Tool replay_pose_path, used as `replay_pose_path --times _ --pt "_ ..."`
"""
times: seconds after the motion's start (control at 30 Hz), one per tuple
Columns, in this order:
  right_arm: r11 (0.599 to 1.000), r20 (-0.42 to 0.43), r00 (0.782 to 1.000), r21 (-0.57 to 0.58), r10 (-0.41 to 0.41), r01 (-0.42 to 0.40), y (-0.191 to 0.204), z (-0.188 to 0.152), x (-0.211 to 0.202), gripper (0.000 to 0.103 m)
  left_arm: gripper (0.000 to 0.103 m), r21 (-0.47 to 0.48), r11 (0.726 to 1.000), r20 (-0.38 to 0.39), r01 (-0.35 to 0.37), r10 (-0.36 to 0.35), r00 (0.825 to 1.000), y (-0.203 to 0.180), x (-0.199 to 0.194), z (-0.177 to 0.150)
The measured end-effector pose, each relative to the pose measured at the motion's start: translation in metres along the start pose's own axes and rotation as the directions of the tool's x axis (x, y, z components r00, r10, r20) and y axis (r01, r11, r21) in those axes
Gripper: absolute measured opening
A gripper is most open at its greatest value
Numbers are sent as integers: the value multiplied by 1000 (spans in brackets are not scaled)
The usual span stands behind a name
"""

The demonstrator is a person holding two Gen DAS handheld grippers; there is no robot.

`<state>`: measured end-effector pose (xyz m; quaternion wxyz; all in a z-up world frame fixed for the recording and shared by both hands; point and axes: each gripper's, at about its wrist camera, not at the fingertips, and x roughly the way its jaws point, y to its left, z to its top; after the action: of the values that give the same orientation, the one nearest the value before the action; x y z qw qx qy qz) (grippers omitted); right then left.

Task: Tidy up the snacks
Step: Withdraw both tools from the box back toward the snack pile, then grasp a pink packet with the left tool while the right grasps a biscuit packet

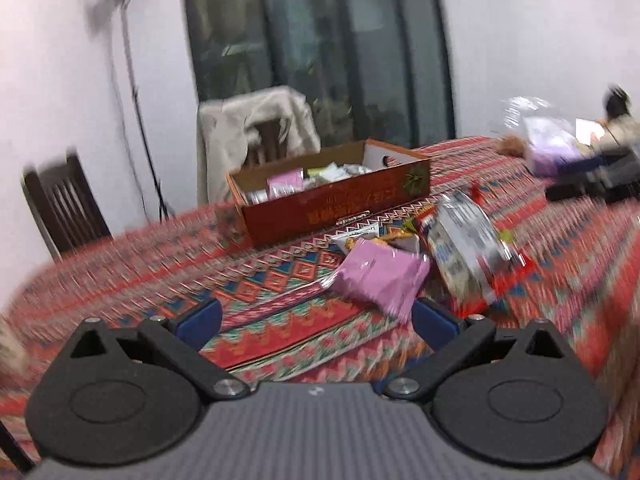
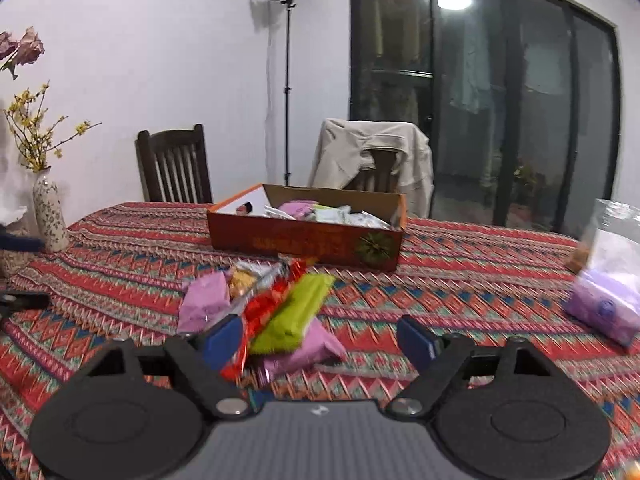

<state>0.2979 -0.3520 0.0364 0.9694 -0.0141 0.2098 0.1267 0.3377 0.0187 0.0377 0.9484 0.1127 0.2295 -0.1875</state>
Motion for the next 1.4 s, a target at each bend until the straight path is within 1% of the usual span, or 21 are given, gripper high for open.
replay_pose_path --times 0.07,0.17,0.23,0.33,0.4,0.47,0.53,0.63,0.67,0.77,0.87,0.93,0.97,1.0,1.07,1.1,1.17,1.2,1.3,1.33,1.4 --pt "1000 -5 1000 -1 20 -20 -2 8 16 81 103 -105 995 -64 -2 -4 998 -3 34 14" --pt "998 -28 997 13 69 -69 -4 19 40 72 103 -235 972 -117 25 -54 992 -4 73 26" --pt "994 -48 993 19 109 -108 -5 30 55 66 103 -286 956 -129 58 -99 987 -9 96 32" --pt "983 -91 979 39 181 -178 -8 52 80 65 103 -349 936 -188 35 -107 976 -15 126 38" --pt "972 -140 963 68 231 -223 -10 66 103 65 103 -348 937 -205 13 -89 975 -20 139 37" --pt "965 -195 946 83 260 -248 -9 76 128 65 102 -309 951 -214 -11 -58 975 -21 146 34" --pt "958 -240 929 128 281 -256 -7 82 149 68 93 -286 958 -228 -19 -49 973 -16 149 29" --pt "937 -321 887 218 333 -273 -1 93 184 75 85 -274 962 -215 -3 -58 975 0 141 19" --pt "934 -342 877 236 338 -268 2 96 193 76 79 -255 967 -209 -12 -43 977 6 137 18" --pt "939 -422 846 248 325 -237 22 102 219 81 68 -209 977 -195 -43 1 981 22 128 17" --pt "971 -508 829 166 233 -171 53 98 247 86 51 -275 959 -208 -68 10 978 43 124 16" --pt "987 -566 810 115 155 -109 70 93 266 86 52 -306 949 -193 -72 12 981 49 121 13" --pt "990 -578 804 107 136 -90 75 91 272 86 59 -334 939 -196 -75 9 981 51 121 11" --pt "992 -580 805 101 125 -82 80 90 276 86 72 -368 928 -208 -60 -19 978 53 120 11" --pt "991 -578 806 109 130 -82 89 86 283 86 85 -411 912 -198 8 -98 975 53 116 13" --pt "990 -569 810 107 141 -97 92 84 284 84 88 -423 906 -189 25 -115 975 51 113 14" --pt "988 -554 819 80 151 -129 100 82 286 80 88 -422 907 -192 16 -106 976 45 109 14" --pt "991 -537 833 49 131 -124 103 81 284 72 88 -427 904 -200 2 -96 975 44 109 14" --pt "990 -509 852 1 123 -143 106 81 282 57 88 -485 871 -256 -73 -62 965 43 115 8" --pt "990 -504 855 -3 122 -144 106 82 282 51 89 -496 863 -251 -93 -41 967 42 115 8" --pt "988 -497 857 -2 135 -156 105 84 283 45 90 -521 843 -278 -134 -20 960 38 117 12"
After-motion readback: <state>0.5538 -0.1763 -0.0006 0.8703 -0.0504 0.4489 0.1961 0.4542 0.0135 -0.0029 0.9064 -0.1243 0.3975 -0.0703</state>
